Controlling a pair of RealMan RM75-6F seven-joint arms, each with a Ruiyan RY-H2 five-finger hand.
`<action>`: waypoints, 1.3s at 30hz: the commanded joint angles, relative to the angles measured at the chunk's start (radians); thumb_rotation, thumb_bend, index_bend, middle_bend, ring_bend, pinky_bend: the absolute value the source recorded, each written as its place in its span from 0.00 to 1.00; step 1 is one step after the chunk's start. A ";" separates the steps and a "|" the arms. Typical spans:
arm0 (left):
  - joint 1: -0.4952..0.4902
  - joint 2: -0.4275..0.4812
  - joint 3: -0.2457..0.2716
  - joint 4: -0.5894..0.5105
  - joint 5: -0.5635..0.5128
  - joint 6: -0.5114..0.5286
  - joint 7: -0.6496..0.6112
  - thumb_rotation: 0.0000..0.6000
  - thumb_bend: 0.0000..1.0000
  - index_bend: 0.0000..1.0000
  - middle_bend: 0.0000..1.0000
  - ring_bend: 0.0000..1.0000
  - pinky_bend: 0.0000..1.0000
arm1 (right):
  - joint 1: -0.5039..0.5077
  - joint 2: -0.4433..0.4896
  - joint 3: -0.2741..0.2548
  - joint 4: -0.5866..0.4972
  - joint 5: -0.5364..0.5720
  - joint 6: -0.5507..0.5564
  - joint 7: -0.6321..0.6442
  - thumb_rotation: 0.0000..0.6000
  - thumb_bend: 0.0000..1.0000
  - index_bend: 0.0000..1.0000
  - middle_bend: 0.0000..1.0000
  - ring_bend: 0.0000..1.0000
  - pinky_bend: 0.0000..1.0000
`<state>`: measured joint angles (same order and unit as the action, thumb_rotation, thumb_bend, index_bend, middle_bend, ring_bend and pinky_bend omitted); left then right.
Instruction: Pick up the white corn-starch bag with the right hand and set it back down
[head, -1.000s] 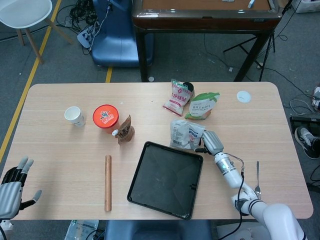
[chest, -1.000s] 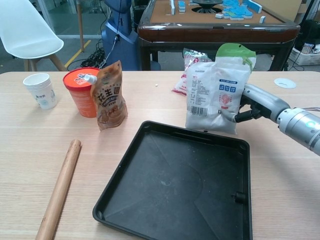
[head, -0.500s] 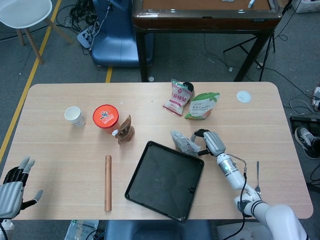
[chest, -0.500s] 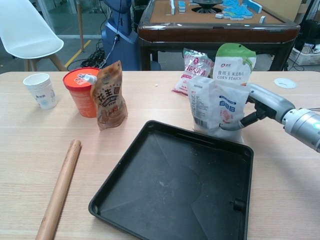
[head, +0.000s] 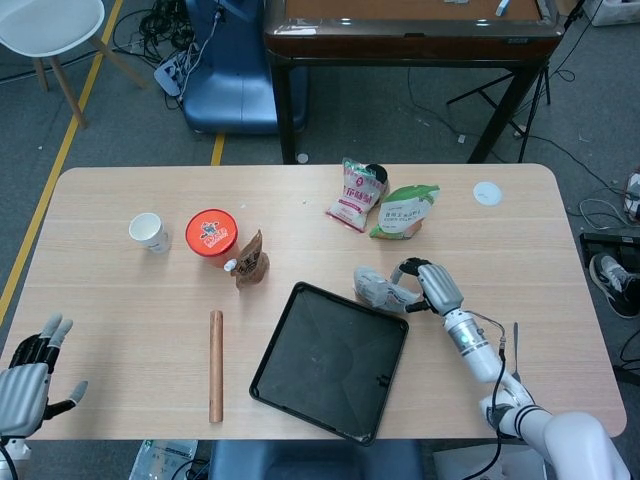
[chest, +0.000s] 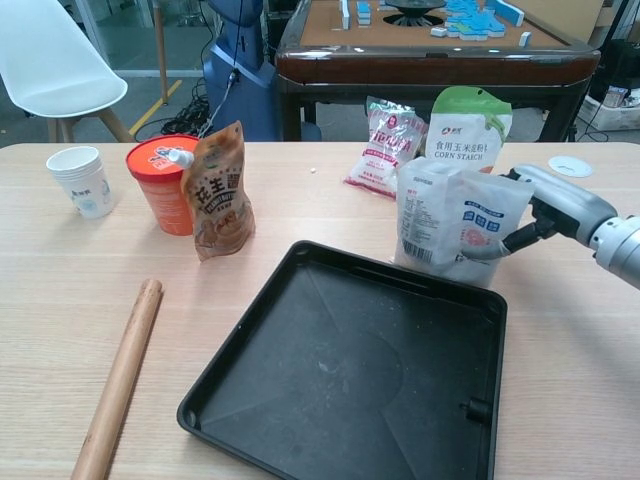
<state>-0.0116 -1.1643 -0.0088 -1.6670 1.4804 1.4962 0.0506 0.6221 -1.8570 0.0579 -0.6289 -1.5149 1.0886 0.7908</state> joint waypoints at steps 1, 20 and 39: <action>0.000 0.002 0.000 -0.004 0.004 0.003 -0.003 1.00 0.25 0.00 0.00 0.08 0.06 | -0.003 0.004 -0.005 -0.005 -0.005 0.003 0.002 1.00 0.03 0.42 0.38 0.25 0.25; -0.002 0.012 -0.001 -0.016 0.007 0.006 0.004 1.00 0.25 0.00 0.00 0.08 0.06 | -0.106 0.189 -0.059 -0.272 -0.055 0.140 -0.009 1.00 0.00 0.10 0.24 0.14 0.16; -0.013 0.029 -0.021 -0.025 0.002 0.016 0.023 1.00 0.25 0.00 0.00 0.08 0.06 | -0.314 0.621 -0.039 -0.832 0.027 0.373 -0.555 1.00 0.15 0.23 0.38 0.28 0.27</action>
<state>-0.0251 -1.1359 -0.0294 -1.6921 1.4828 1.5118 0.0739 0.3664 -1.3235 0.0060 -1.3580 -1.5329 1.4077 0.3735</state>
